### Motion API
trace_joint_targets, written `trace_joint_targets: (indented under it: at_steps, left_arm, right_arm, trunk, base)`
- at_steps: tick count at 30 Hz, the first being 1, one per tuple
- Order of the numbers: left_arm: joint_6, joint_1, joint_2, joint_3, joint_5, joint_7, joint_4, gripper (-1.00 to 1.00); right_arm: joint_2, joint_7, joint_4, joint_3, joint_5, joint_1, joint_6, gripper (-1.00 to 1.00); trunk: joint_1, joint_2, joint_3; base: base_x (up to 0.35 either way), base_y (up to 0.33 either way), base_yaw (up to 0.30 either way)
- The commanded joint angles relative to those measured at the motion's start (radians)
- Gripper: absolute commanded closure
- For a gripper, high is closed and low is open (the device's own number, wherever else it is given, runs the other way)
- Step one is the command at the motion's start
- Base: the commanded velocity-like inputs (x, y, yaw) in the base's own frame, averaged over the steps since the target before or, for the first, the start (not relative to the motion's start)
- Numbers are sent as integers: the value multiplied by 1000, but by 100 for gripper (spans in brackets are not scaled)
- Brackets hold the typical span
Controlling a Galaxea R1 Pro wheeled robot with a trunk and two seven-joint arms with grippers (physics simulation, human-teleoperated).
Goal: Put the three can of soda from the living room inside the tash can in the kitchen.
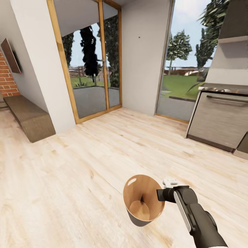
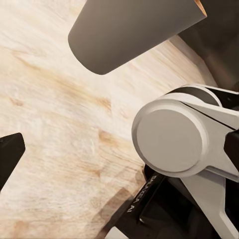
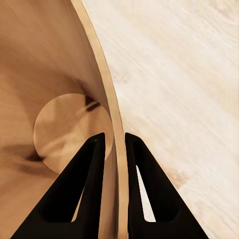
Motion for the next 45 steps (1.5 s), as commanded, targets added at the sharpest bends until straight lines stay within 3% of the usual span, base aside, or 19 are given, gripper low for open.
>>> trace_joint_targets:
  at_steps: [1, 15, 31, 45]
  left_arm:
    - [0, 0, 0, 0, 0, 0, 0, -100]
    - [0, 0, 0, -2, 0, 0, 1, -100]
    - [0, 0, 0, -1, 0, 0, 2, -100]
    - [0, 0, 0, -2, 0, -1, 2, -100]
  right_arm:
    - [0, 4, 0, 0, -22, 0, 1, 100]
    - [0, 4, 0, 0, -23, 0, 1, 100]
    - [1, 4, 0, 0, -23, 0, 1, 100]
    - [4, 4, 0, 2, -23, 0, 1, 100]
  trunk:
    - [0, 0, 2]
    - [0, 0, 12]
    - [0, 0, 12]
    - [0, 0, 12]
  base:
    - [0, 0, 0]
    - [57, 15, 0]
    - [311, 96, 15]
    - [331, 128, 221]
